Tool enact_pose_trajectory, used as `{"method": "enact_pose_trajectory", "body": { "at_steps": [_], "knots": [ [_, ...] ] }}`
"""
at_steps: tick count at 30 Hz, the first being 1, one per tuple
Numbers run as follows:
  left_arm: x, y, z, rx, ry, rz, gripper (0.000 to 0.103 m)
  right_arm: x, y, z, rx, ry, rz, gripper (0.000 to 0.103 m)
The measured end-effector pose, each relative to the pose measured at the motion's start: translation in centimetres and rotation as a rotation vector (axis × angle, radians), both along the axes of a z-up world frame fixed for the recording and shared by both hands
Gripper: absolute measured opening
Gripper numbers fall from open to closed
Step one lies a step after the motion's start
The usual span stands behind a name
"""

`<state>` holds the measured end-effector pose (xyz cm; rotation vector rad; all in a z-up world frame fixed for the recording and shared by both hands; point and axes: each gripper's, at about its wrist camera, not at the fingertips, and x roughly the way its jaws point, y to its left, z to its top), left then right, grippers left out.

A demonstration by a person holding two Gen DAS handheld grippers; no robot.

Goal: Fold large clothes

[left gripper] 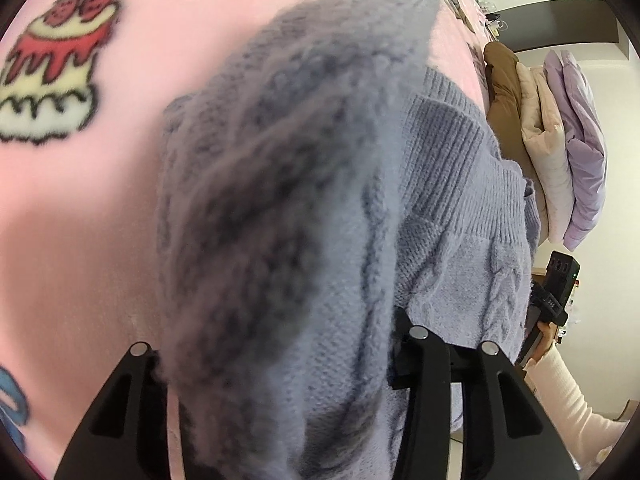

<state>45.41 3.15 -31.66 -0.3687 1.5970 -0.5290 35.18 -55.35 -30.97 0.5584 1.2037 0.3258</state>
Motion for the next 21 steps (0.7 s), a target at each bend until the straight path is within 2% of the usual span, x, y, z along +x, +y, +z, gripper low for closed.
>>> {"method": "enact_pose_trajectory", "body": {
  "at_steps": [4, 6, 10, 16, 18, 21],
  "knots": [
    [-0.1, -1.1, 0.3, -0.005, -0.008, -0.001, 0.053, 1.3, -0.1, -0.8, 0.102, 0.043, 0.014, 0.09],
    [-0.1, -1.6, 0.3, -0.006, -0.006, -0.004, 0.059, 1.8, -0.1, -1.3, 0.131, 0.078, 0.013, 0.096],
    [0.3, -3.1, -0.3, -0.021, 0.009, -0.01, 0.071, 2.1, 0.5, -1.5, 0.08, 0.12, 0.051, 0.096],
    [0.9, -4.9, -0.7, -0.022, 0.005, -0.02, 0.084, 1.3, 1.3, -1.1, 0.053, 0.127, 0.027, 0.096],
    [0.8, -5.9, -0.8, -0.002, -0.007, -0.029, 0.084, 1.4, 2.3, -0.8, 0.02, 0.126, 0.026, 0.095],
    [0.9, -6.7, -0.7, 0.027, -0.022, -0.045, 0.083, 1.4, 4.2, 0.1, -0.067, 0.122, 0.052, 0.079]
  ]
}}
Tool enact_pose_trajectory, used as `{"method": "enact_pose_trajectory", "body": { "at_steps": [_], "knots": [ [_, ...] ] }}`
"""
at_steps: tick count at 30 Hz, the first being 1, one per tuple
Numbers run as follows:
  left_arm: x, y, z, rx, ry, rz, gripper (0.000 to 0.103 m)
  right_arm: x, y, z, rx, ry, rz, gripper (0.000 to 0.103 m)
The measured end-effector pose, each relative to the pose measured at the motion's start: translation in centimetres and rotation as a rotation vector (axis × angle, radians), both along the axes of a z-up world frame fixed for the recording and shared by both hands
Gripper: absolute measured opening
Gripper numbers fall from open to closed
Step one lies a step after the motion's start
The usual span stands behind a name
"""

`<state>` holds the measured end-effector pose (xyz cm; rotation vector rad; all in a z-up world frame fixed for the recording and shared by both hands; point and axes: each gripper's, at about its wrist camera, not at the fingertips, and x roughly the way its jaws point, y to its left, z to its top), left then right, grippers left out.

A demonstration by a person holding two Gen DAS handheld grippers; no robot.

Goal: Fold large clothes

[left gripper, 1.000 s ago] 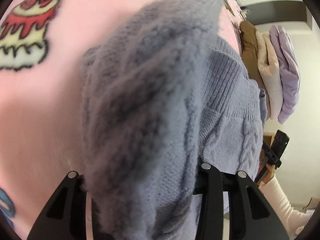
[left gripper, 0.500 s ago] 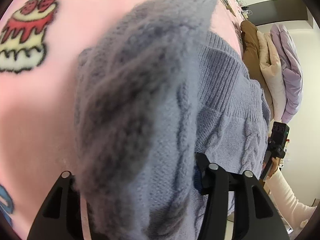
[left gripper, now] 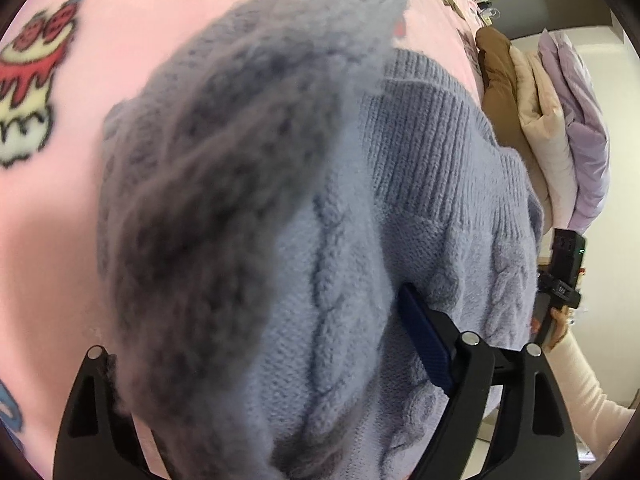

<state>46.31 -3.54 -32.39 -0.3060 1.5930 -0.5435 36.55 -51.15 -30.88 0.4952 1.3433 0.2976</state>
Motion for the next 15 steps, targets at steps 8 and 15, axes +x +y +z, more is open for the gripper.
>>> {"method": "enact_pose_trajectory", "body": {
  "at_steps": [8, 15],
  "knots": [
    [0.0, -2.8, 1.0, 0.099, -0.024, 0.022, 0.045, 0.3, 4.9, 2.3, -0.17, 0.006, 0.043, 0.029],
    [-1.3, -3.7, 4.7, 0.121, -0.141, 0.129, 0.025, -0.6, 5.8, 7.1, -0.222, -0.047, 0.013, 0.025]
  ]
}}
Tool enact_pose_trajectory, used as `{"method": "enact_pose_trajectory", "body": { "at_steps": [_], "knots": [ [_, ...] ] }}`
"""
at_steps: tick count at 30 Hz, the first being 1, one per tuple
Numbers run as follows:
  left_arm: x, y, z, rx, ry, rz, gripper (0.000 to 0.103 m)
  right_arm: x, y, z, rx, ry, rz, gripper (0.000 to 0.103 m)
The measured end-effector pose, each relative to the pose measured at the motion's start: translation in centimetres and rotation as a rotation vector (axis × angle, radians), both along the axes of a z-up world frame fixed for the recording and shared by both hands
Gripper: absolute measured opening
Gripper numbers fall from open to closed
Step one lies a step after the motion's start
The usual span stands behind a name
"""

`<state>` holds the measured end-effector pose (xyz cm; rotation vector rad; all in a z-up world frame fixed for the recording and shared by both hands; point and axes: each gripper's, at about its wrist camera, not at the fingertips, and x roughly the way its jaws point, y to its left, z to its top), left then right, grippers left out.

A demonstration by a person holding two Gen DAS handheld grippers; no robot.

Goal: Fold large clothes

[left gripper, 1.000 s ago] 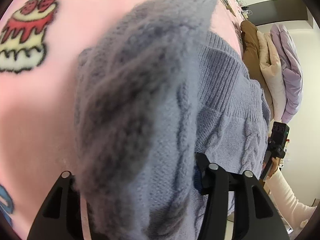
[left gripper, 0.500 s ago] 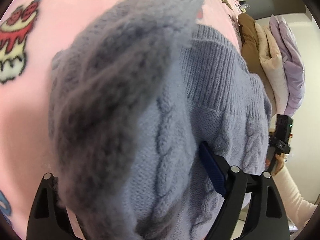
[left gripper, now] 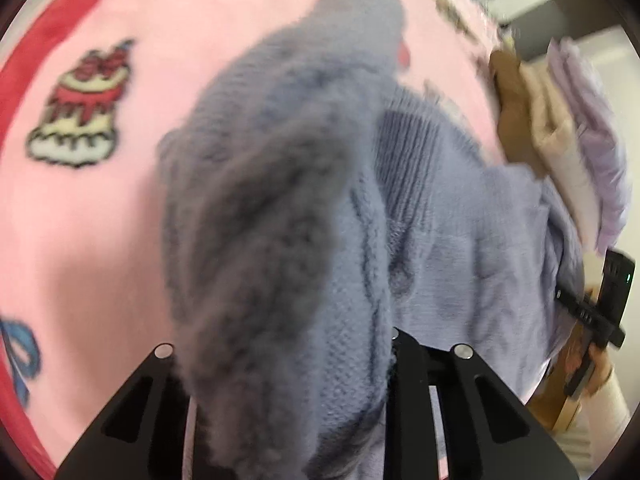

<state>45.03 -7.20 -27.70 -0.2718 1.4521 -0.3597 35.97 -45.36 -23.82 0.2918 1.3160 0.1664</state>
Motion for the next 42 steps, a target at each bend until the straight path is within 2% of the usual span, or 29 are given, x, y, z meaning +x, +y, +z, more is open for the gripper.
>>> {"method": "enact_pose_trajectory", "body": {
  "at_steps": [3, 8, 13, 17, 18, 20, 24, 31, 33, 38, 42],
  "knots": [
    [-1.2, 0.5, 2.4, -0.073, -0.036, 0.055, 0.025, -1.2, 0.9, 3.6, -0.032, -0.049, 0.01, 0.024],
    [-3.6, -0.4, 7.8, -0.132, -0.105, 0.041, 0.024, -4.2, 2.6, 9.5, -0.084, -0.14, -0.021, 0.021],
    [-6.0, -1.2, 13.3, -0.197, -0.174, 0.025, 0.024, -9.3, 3.0, 16.0, -0.106, -0.217, -0.152, 0.02],
    [-7.3, -1.8, 18.3, -0.223, -0.247, -0.004, 0.024, -13.3, 1.4, 20.6, -0.124, -0.29, -0.262, 0.02],
    [-8.2, -0.4, 19.3, -0.233, -0.268, -0.021, 0.024, -14.2, 0.8, 21.6, -0.126, -0.31, -0.275, 0.02],
    [-8.7, -1.3, 21.3, -0.271, -0.293, -0.029, 0.024, -15.7, -1.4, 24.0, -0.147, -0.343, -0.295, 0.02],
    [-9.2, -6.4, 25.9, -0.314, -0.398, -0.049, 0.024, -16.9, -6.8, 27.1, -0.146, -0.412, -0.316, 0.02],
    [-9.2, -18.7, 31.4, -0.367, -0.52, 0.01, 0.023, -15.7, -18.4, 32.1, -0.143, -0.54, -0.219, 0.02],
    [-8.3, -21.7, 32.7, -0.395, -0.54, 0.021, 0.023, -14.4, -22.4, 34.5, -0.183, -0.589, -0.188, 0.02],
    [-3.9, -28.9, 36.0, -0.439, -0.595, 0.001, 0.023, -11.6, -29.2, 39.2, -0.266, -0.673, -0.166, 0.02],
    [1.0, -34.0, 37.8, -0.465, -0.624, -0.013, 0.023, -8.5, -33.7, 41.2, -0.288, -0.712, -0.189, 0.02]
  ]
}}
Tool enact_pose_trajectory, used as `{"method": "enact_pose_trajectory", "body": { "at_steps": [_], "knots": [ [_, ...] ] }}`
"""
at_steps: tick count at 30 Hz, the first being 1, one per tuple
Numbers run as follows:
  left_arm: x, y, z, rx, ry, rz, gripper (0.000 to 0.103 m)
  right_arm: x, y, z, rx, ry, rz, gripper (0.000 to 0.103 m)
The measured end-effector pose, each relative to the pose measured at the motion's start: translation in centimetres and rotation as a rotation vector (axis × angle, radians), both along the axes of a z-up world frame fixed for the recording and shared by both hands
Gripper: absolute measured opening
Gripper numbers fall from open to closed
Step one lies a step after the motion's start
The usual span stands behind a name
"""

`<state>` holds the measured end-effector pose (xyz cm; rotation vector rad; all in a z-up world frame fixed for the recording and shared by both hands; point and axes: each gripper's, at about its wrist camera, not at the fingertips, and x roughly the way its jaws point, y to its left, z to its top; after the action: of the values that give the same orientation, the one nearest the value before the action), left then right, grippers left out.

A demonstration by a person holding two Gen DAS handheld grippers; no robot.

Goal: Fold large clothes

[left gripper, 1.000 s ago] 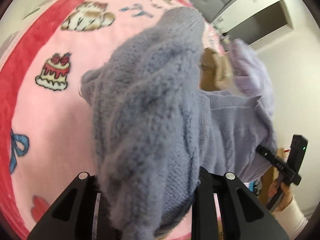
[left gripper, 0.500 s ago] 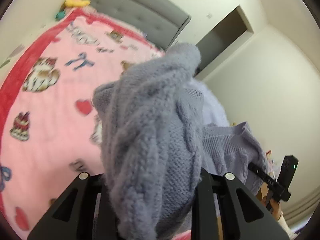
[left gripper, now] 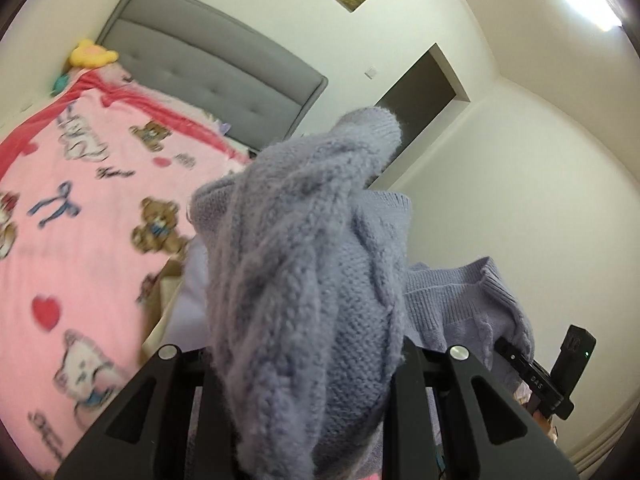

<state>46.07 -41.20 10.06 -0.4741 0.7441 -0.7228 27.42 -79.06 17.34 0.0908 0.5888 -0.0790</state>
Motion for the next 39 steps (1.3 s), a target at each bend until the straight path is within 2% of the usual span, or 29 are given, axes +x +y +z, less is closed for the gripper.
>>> {"method": "enact_pose_trajectory", "body": {
  "at_steps": [4, 8, 12, 16, 19, 22, 24, 25, 26, 27, 28, 30, 32, 33, 35, 36, 37, 39],
  "knots": [
    [5.4, -4.1, 0.0, 0.016, 0.006, -0.004, 0.023, 4.4, -3.8, -0.5, 0.024, -0.005, -0.044, 0.02],
    [10.1, -7.8, -2.3, 0.05, 0.06, -0.015, 0.024, 8.5, -6.4, -3.1, 0.044, 0.019, -0.091, 0.02],
    [14.2, -10.5, -7.6, 0.085, 0.152, -0.015, 0.024, 12.4, -9.6, -7.8, 0.06, 0.111, -0.156, 0.02],
    [15.8, -10.9, -11.6, 0.129, 0.225, 0.023, 0.024, 13.9, -14.5, -13.7, 0.213, 0.208, -0.261, 0.021],
    [16.9, -10.5, -14.5, 0.16, 0.278, 0.029, 0.026, 14.3, -16.3, -18.5, 0.199, 0.32, -0.297, 0.023],
    [17.1, -11.0, -16.4, 0.248, 0.286, -0.008, 0.029, 14.3, -16.7, -22.0, 0.2, 0.386, -0.315, 0.027],
    [17.6, -11.3, -17.8, 0.286, 0.302, -0.02, 0.036, 14.6, -16.9, -23.3, 0.167, 0.401, -0.334, 0.034],
    [17.7, -11.2, -18.3, 0.287, 0.314, -0.021, 0.04, 14.9, -16.8, -24.0, 0.146, 0.423, -0.346, 0.043],
    [17.7, -11.2, -18.7, 0.291, 0.323, -0.02, 0.051, 14.7, -16.5, -24.3, 0.14, 0.436, -0.356, 0.057],
    [18.0, -11.2, -19.0, 0.314, 0.326, -0.018, 0.061, 14.8, -16.6, -24.4, 0.136, 0.442, -0.364, 0.063],
    [18.2, -11.2, -19.0, 0.334, 0.324, -0.026, 0.063, 14.8, -16.8, -24.1, 0.133, 0.426, -0.364, 0.068],
    [18.7, -10.6, -18.4, 0.358, 0.313, -0.04, 0.081, 13.9, -16.9, -22.5, 0.127, 0.371, -0.359, 0.074],
    [19.3, -9.2, -17.3, 0.372, 0.288, 0.001, 0.093, 12.6, -17.1, -20.6, 0.099, 0.308, -0.365, 0.082],
    [19.7, -8.2, -16.6, 0.356, 0.279, 0.02, 0.096, 12.2, -17.4, -19.5, 0.094, 0.275, -0.361, 0.085],
    [20.2, -7.3, -15.5, 0.328, 0.28, 0.004, 0.096, 11.2, -17.7, -16.9, 0.092, 0.181, -0.334, 0.088],
    [20.2, -7.3, -14.4, 0.356, 0.248, -0.002, 0.096, 11.2, -17.7, -15.9, 0.091, 0.144, -0.311, 0.088],
    [19.9, -7.3, -13.3, 0.399, 0.195, 0.002, 0.096, 11.0, -17.4, -14.5, 0.099, 0.085, -0.24, 0.088],
    [18.8, -7.4, -11.0, 0.455, 0.057, 0.029, 0.096, 11.7, -16.6, -13.3, 0.105, 0.062, -0.114, 0.083]
  ]
}}
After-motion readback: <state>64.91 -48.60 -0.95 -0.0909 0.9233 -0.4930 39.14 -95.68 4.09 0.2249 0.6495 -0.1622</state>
